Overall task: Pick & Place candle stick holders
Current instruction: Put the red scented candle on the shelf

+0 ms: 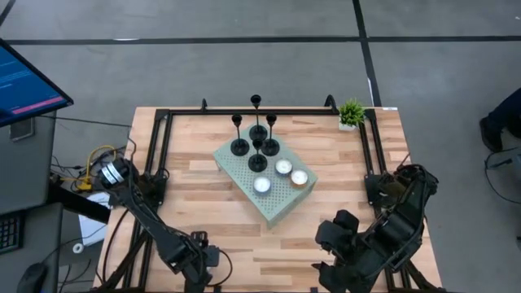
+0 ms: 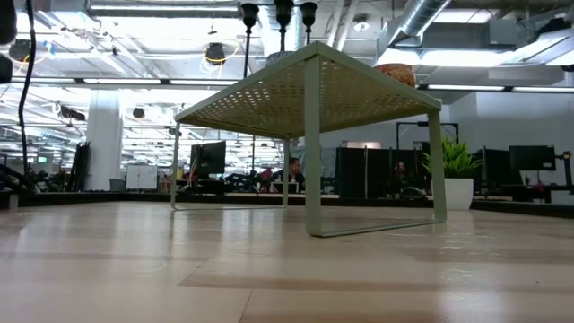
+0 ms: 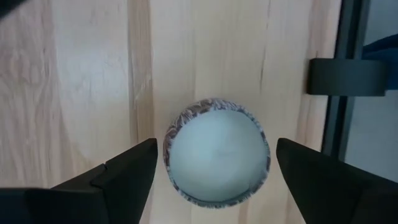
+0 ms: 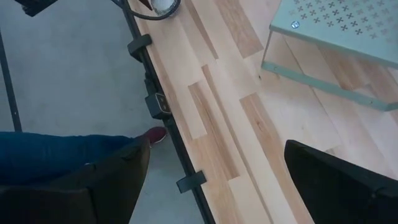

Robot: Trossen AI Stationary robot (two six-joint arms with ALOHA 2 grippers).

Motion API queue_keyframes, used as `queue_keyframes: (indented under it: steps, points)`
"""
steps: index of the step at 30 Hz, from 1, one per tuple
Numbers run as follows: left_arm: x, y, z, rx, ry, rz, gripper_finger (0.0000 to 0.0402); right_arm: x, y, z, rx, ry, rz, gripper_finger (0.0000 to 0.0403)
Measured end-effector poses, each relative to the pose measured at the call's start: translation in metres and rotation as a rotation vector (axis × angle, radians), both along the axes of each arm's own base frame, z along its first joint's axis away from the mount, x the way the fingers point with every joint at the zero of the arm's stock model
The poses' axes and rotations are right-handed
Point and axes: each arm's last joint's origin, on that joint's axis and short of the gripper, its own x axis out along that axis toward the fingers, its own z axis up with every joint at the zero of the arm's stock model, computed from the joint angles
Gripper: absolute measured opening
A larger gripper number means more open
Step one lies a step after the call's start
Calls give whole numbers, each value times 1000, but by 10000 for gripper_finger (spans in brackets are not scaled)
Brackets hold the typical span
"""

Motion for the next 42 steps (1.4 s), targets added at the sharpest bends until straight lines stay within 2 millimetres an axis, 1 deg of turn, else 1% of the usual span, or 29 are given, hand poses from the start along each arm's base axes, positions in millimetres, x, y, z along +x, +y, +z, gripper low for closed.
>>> queue_keyframes:
  steps: [6, 15, 22, 26, 28, 32, 34, 38, 42]
  points:
    - [1, -3, -4, 3, 5, 0, 333, 0, 0, 0, -6, 0, 11, 361]
    - [3, -8, -17, 30, 31, -36, 332, -1, 1, 0, -15, -1, 27, 361]
    - [5, -9, -31, 47, 34, -31, 314, -1, 1, 0, -15, 0, 28, 361]
    - [6, -6, -28, 32, 32, -7, 303, -1, 1, 0, -14, 0, 29, 361]
    - [6, -2, -22, 14, 31, 22, 302, -1, 1, 0, -14, 0, 29, 361]
    - [7, 10, 0, -70, 5, 102, 301, -1, 1, 0, -16, 0, 31, 361]
    - [9, 18, 11, -111, -3, 158, 301, -1, 1, 0, -16, 1, 31, 361]
    - [15, 45, 45, -228, -90, 313, 301, -1, 1, 0, -16, 1, 31, 361]
    - [22, 80, 83, -327, -237, 484, 302, -1, 1, 0, -15, 1, 30, 361]
